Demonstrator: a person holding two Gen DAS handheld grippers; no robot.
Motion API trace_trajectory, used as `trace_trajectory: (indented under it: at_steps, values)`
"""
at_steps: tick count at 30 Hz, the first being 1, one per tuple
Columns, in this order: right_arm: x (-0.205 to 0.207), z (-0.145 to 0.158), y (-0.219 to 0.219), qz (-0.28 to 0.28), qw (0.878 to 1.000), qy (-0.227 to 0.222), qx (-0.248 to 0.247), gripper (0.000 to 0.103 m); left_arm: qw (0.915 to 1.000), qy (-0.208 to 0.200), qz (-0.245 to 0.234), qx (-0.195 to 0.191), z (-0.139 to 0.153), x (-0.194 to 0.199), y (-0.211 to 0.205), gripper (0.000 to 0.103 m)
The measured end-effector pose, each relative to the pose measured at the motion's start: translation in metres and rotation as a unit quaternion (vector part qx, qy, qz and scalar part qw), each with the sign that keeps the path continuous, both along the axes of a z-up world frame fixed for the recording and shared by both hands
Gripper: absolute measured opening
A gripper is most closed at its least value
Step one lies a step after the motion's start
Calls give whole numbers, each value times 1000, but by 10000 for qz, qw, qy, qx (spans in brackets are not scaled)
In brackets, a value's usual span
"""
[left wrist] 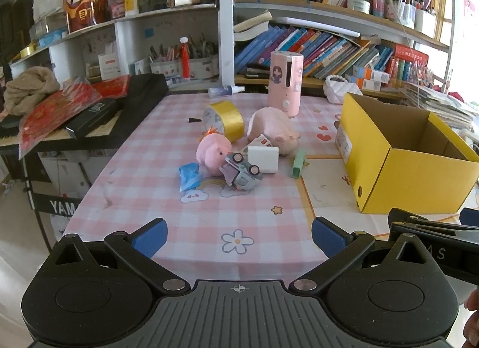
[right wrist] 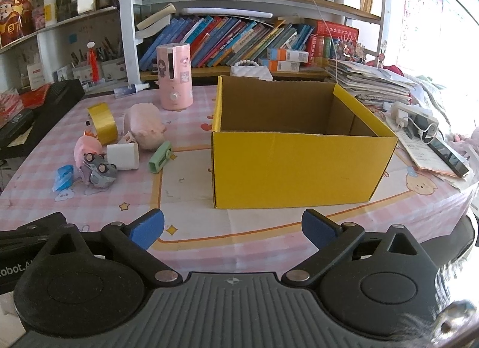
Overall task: Organize objects
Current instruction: 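Grasp the blue item with the left tool while the right tool grasps the mint-green stapler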
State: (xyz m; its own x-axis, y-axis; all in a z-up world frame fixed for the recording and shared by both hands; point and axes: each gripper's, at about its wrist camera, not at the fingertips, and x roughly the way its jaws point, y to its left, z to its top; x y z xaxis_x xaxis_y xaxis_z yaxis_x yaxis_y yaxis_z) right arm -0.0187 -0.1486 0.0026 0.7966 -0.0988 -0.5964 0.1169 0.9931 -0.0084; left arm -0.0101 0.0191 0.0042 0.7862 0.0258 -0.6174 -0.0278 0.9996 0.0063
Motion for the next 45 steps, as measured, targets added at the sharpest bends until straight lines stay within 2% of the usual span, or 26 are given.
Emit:
trace_trajectory:
  at_steps: [6,14,18,26,28,35,38,40,45]
  values:
    - [1,2,8,119,9999,-23,2,99,9999,37,110,-86,0,0,12,103]
    - [8,4,30,608,9981,-6,-9,87,9988,153,430,-171,-3,-1,30,102]
    - [13,2,38,800,9968,44,-25,85,9980,214,548,-231,-6,0,37,102]
    - [35,-7,47,1071,9939,249,67,64,9982,186,562,-30,-9,13,41,101]
    - [44,-10,49,1143,9929,308,96,60,9981,192,588,12,-10,19,42,98]
    - [81,-14,54,1384,9894,375,236,56,9969,325,716,33,-16,49,49,88]
    - [100,-17,58,1537,9866,442,324,52,9964,412,738,11,-20,63,51,80]
    - [113,-19,59,1586,9855,476,366,47,9961,462,748,14,-23,74,52,70]
    - [148,-27,61,1468,9861,619,461,41,9948,581,835,14,-30,103,58,66]
